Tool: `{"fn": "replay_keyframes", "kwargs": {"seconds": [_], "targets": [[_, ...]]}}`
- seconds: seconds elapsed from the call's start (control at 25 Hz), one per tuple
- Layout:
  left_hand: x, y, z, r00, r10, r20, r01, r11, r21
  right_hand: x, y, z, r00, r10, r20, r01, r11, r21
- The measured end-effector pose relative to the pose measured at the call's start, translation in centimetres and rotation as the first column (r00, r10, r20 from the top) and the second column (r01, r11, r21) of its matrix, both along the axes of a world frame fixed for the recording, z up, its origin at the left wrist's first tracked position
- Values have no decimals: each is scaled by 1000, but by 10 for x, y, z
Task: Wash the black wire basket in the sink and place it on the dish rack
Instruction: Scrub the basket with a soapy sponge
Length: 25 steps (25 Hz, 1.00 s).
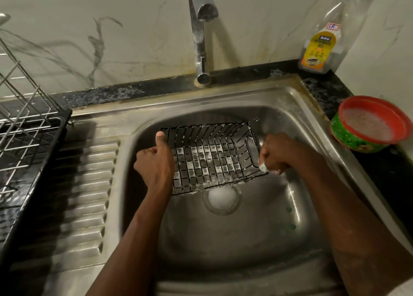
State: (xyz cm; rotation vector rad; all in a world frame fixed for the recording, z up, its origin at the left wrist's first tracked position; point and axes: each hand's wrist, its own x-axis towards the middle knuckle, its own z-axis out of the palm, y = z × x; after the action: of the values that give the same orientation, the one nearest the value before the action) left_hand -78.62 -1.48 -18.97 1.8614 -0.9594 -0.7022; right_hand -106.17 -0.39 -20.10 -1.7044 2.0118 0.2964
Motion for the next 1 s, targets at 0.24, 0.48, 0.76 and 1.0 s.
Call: {"fn": "replay_keyframes", "kwargs": {"seconds": [0.24, 0.48, 0.76, 1.0], "targets": [[-4, -4, -18, 995, -67, -72, 74, 991, 107, 11, -4, 7, 992, 25, 127, -17, 998, -60], [-11, -6, -30, 935, -313, -168, 351, 887, 301, 59, -2, 0, 740, 7, 672, 345, 854, -389], [1, -12, -42, 888, -435, -149, 456, 791, 409, 111, -29, -31, 741, 128, 660, 368, 745, -557], [3, -14, -47, 879, -450, -159, 473, 771, 427, 138, -38, -56, 718, 137, 682, 333, 793, -510]]}}
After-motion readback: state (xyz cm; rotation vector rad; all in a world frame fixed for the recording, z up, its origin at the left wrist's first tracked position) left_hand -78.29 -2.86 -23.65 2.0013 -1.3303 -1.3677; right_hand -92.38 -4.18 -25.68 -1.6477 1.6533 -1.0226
